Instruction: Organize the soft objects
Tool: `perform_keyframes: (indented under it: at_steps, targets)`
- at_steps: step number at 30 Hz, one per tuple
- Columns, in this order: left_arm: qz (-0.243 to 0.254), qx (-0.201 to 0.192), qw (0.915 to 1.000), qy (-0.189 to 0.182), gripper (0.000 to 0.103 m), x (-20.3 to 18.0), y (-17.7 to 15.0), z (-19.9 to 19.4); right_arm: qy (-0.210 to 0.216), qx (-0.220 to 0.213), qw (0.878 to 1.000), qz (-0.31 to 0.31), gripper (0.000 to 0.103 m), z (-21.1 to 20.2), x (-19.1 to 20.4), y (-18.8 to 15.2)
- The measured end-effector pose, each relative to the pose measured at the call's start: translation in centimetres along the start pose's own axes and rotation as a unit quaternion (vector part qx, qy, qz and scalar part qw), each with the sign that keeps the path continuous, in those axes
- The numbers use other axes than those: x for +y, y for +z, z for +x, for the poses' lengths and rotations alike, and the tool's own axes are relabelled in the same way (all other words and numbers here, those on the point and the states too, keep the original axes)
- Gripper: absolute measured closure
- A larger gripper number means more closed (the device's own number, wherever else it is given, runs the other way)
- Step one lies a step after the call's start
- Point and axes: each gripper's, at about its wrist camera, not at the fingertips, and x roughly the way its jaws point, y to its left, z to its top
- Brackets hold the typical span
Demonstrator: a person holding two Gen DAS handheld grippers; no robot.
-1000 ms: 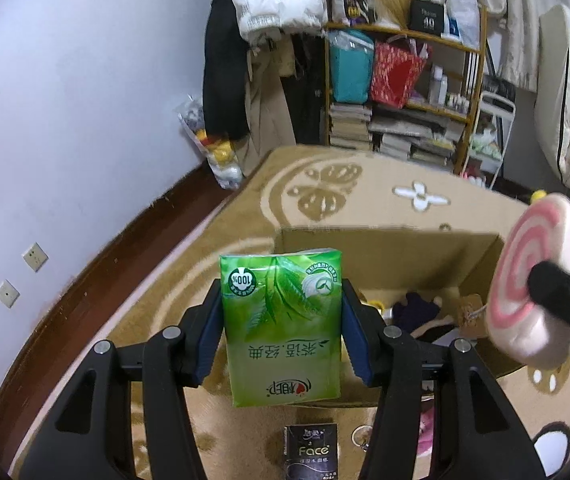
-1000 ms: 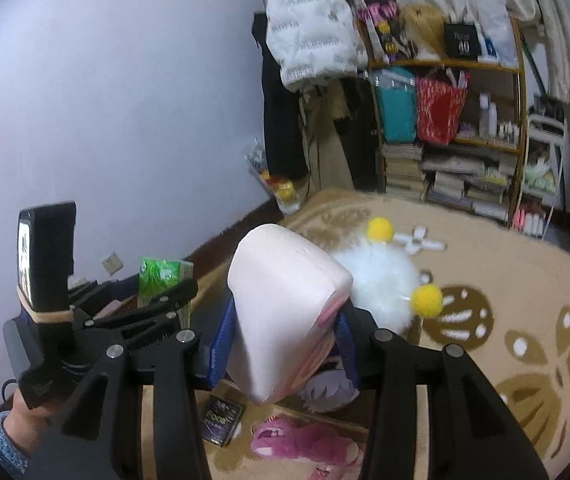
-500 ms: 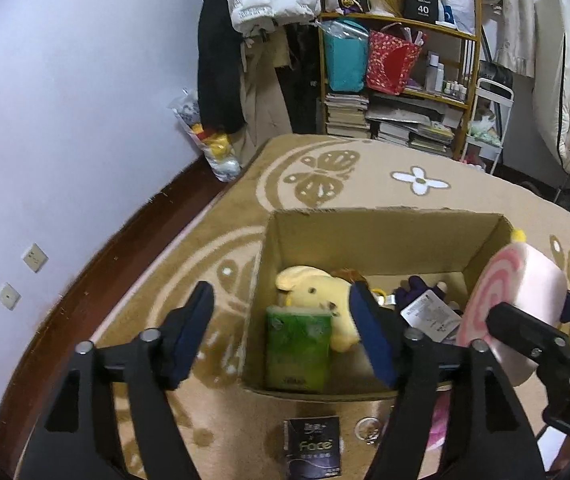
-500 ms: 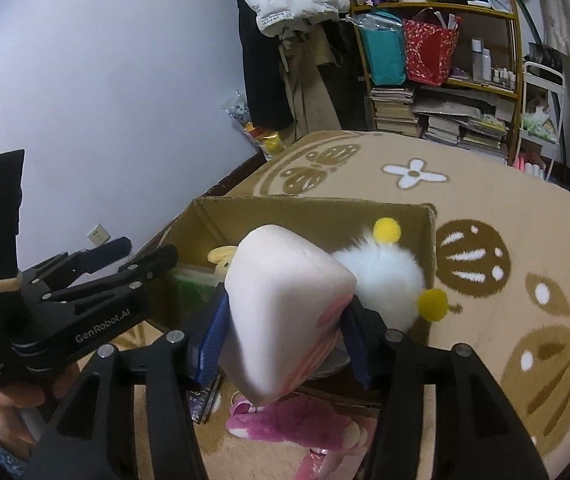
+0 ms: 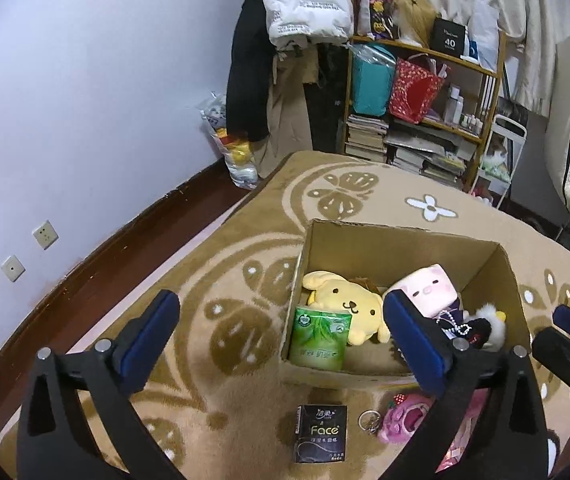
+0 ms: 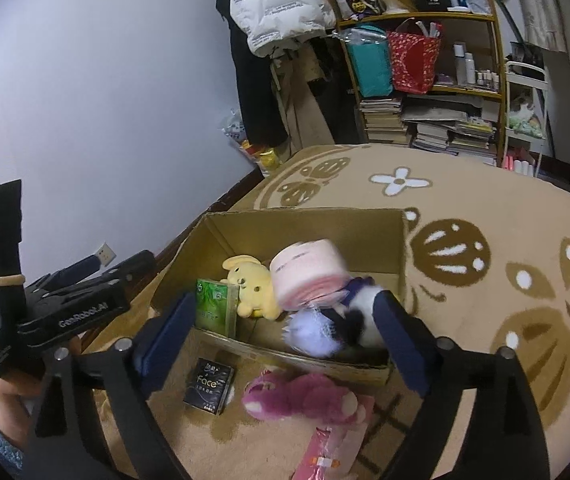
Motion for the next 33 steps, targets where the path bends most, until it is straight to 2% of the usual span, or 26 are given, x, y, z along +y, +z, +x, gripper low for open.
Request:
perform_keyframes:
  at_steps: [7, 18, 26, 30, 33]
  targets:
    - [0.003, 0.002, 1.0, 0.004, 0.002, 0.1, -0.9, -1.4, -0.012, 0.003, 1.0, 0.004, 0.001, -1.1, 0.1, -1.1]
    - [0.016, 0.034, 0.9992, 0.01, 0.002, 0.2, -3.0, -2.4, -0.042, 0.008, 0.999, -0.003, 0.001, -1.8, 0.3, -3.8]
    - [0.01, 0.074, 0.9972, -0.005, 0.002, 0.3, -4.7, -0.7, -0.048, 0.019, 0.999, -0.004, 0.001, -0.5, 0.1, -5.5]
    - [0.02, 0.09, 0.9957, 0.011, 0.002, 0.1, -5.3, 0.1, -0.048, 0.021, 0.999, -0.008, 0.001, 0.1, -0.1, -6.1]
    - [0.02, 0.107, 0.994, 0.002, 0.002, 0.1, -5.7, 0.9, -0.045, 0.027, 0.999, -0.014, 0.001, 0.8, -0.1, -6.6]
